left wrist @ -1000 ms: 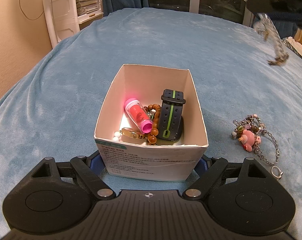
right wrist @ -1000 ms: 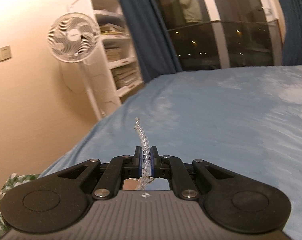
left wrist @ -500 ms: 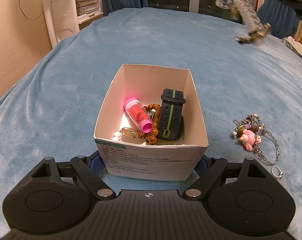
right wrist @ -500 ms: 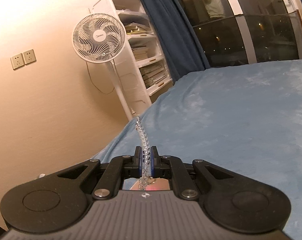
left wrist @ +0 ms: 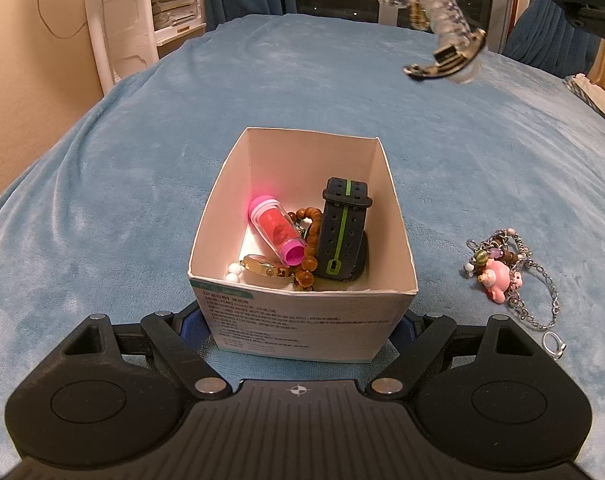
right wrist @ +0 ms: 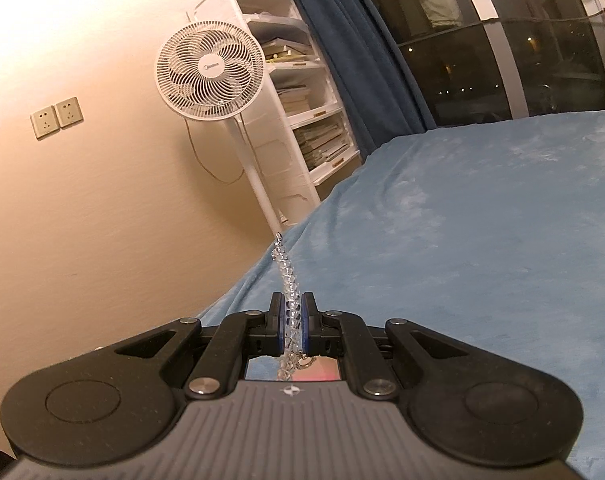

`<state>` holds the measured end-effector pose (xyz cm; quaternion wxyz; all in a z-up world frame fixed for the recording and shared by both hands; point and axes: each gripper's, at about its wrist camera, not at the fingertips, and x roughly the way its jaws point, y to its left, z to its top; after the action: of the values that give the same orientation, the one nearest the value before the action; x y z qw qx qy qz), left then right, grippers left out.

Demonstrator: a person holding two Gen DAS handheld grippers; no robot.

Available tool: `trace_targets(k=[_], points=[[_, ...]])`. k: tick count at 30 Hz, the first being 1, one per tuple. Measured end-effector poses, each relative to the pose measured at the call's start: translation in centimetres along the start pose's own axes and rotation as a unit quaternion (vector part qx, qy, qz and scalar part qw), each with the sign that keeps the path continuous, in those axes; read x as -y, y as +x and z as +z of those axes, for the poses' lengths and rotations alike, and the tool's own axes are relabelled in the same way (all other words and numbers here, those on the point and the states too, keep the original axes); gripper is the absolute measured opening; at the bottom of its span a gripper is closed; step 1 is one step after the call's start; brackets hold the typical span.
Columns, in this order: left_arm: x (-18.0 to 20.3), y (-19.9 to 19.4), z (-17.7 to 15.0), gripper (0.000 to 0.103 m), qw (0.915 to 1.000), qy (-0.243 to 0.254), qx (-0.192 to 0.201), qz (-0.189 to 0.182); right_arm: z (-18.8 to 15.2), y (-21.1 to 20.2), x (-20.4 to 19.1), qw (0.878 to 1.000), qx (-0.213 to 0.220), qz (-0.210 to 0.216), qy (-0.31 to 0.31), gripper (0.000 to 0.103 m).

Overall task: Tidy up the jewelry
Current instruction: 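Lift the clear bead bracelet and carry it over the white box, release, then push the clear bracelet down into the box with the closed right gripper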

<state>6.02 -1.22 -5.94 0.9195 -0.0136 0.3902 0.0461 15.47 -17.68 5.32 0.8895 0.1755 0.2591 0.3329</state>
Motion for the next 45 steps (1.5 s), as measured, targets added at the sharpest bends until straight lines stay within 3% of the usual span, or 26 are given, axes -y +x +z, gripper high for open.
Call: trace_targets(k=[13, 16, 19, 23, 27, 32, 35, 40, 42, 45], points=[[0.0, 0.0, 0.0, 0.059, 1.0, 0.0, 0.0, 0.0, -0.1, 0.5, -0.3, 1.0, -0.015, 0.024, 0.001, 0.103], [0.0, 0.0, 0.0, 0.059, 1.0, 0.0, 0.0, 0.0, -0.3, 0.7, 0.1, 0.998, -0.032, 0.039, 0.021, 0.103], [0.0, 0.0, 0.0, 0.059, 1.0, 0.0, 0.0, 0.0, -0.2, 0.2, 1.0, 0.999, -0.024, 0.025, 0.042, 0.103], [0.0, 0.1, -0.1, 0.059, 1.0, 0.0, -0.001, 0.0, 0.3, -2.0, 3.8, 0.995, 0.031, -0.047, 0.081, 0.103], [0.0, 0.1, -0.1, 0.059, 1.0, 0.001, 0.0, 0.001, 0.6, -4.8, 7.9, 0.978, 0.078, -0.133, 0.14, 0.103], [0.2, 0.2, -0.2, 0.059, 1.0, 0.003, 0.001, 0.002, -0.2, -6.3, 11.9, 0.963, 0.067, -0.192, 0.178, 0.103], [0.4, 0.2, -0.2, 0.059, 1.0, 0.004, 0.001, 0.004, -1.2, -5.4, 12.0, 0.973, 0.028, -0.161, 0.164, 0.103], [0.6, 0.2, -0.4, 0.06, 1.0, 0.006, 0.003, 0.005, -1.8, -2.4, 8.2, 0.993, -0.045, -0.046, 0.102, 0.103], [0.5, 0.2, -0.4, 0.06, 1.0, 0.005, 0.003, 0.003, -2.0, -0.9, 6.5, 0.993, -0.078, 0.004, 0.083, 0.103], [0.4, 0.1, -0.3, 0.06, 1.0, 0.005, 0.003, 0.002, -2.5, 0.7, 4.7, 0.989, -0.118, 0.041, 0.075, 0.103]])
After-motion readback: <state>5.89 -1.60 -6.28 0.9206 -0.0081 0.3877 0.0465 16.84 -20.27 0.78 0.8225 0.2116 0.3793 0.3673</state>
